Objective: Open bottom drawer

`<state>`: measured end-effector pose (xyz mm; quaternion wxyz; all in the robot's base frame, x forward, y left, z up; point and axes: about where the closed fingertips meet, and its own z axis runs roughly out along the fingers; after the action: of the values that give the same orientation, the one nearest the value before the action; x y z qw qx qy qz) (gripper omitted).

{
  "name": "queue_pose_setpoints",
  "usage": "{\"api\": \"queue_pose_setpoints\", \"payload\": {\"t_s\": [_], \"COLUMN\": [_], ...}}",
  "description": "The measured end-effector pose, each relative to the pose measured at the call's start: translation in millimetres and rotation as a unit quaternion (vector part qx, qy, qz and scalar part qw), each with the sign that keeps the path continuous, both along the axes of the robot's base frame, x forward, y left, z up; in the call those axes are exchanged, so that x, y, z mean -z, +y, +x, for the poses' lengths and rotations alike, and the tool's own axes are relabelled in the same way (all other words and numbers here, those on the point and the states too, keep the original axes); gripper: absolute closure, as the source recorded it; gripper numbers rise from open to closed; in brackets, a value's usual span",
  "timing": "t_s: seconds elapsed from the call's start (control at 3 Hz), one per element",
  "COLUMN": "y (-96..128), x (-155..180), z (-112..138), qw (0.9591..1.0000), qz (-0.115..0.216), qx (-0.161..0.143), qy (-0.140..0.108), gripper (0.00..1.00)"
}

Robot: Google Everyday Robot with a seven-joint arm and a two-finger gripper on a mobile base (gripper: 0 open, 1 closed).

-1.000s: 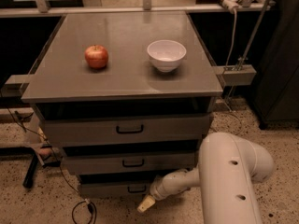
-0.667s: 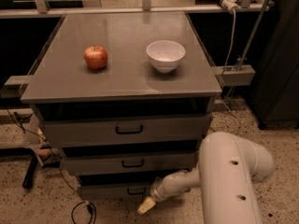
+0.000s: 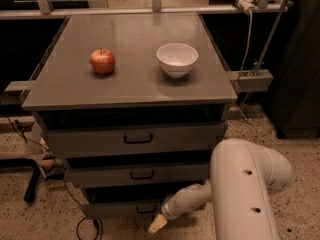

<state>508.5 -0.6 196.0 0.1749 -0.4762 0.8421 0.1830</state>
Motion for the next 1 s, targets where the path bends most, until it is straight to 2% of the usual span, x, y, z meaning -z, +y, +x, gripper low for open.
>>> {"api": "queue_pose_setpoints", "payload": {"t_s": [0.33,0.67,1.0], "y": [-4,-3,-3], "x": [-11,-27,-27], "z": [-18,-53,-54], "qw": [1.0,0.9998,0.9998], "qz": [0.0,0.004,0.004], "qx": [-0.004,-0.019,-0.02], "qy": [-0.003,-0.005,-0.004], "gripper": [0.0,0.0,0.0]}}
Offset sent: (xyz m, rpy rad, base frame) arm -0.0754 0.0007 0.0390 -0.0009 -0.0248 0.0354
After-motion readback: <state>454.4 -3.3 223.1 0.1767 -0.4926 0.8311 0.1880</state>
